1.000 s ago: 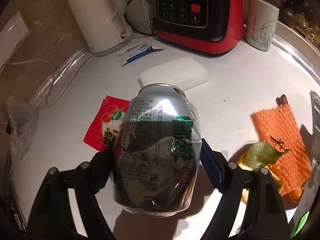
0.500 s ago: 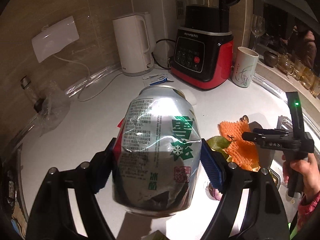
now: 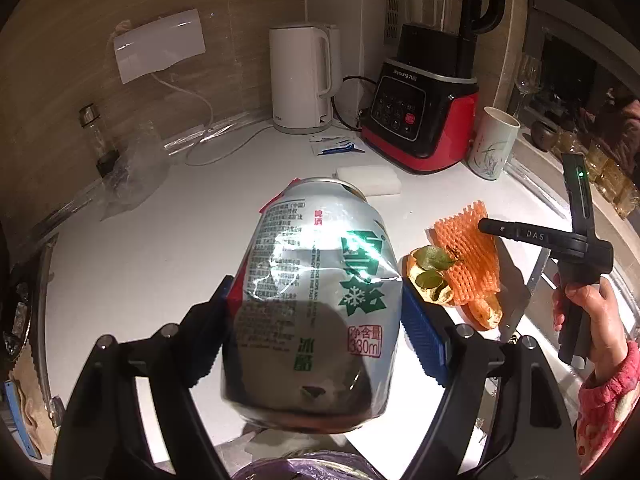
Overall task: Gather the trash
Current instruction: 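Carry the can toward the basket with the left tool while the right tool grasps another orange foam net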
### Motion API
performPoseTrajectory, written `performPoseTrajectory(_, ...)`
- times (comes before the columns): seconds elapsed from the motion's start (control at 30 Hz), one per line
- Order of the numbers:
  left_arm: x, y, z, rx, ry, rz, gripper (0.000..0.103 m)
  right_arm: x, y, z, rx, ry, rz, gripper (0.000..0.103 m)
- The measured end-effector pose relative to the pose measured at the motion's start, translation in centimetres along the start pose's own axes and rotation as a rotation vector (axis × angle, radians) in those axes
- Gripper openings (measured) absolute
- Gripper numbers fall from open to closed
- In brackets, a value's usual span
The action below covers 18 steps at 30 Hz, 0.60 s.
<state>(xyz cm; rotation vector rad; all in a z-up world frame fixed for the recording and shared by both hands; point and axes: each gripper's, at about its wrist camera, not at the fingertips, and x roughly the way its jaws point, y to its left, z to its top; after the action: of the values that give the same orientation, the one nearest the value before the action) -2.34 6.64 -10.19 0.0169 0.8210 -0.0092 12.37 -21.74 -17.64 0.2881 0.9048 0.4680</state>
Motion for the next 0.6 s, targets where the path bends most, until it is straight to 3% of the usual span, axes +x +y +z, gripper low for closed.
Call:
performPoseTrajectory(0.27,-4.5,0.7,-2.4,-0.024,-0.036,0.031,0.077,-4.5,4.3,0.7,-0.140,-0.081,-0.028,0.012)
performPoseTrajectory(0.4,-6.1,1.3,-3.8,-0.042,-0.033,0.044,0.077,-3.0,2.8,0.6,-0.105,-0.025,-0.086,0.013)
performPoseTrajectory(0.43,-6.4,1.5,-4.0,-0.049,-0.030,0.040,0.077,-2.5,1.9,0.4,-0.079,-0.009,-0.104,0.015)
performPoseTrajectory(0.5,-6.8,1.9,-4.6,-0.056,-0.026,0.043,0.077,-1.2,0.3,-0.3,-0.033,0.026,-0.123,0.036)
performPoseTrajectory(0.6,-6.9,2.3,-5.3,-0.066,-0.017,0.047,0.077,0.4,-1.6,-1.3,0.028,0.073,-0.130,0.043)
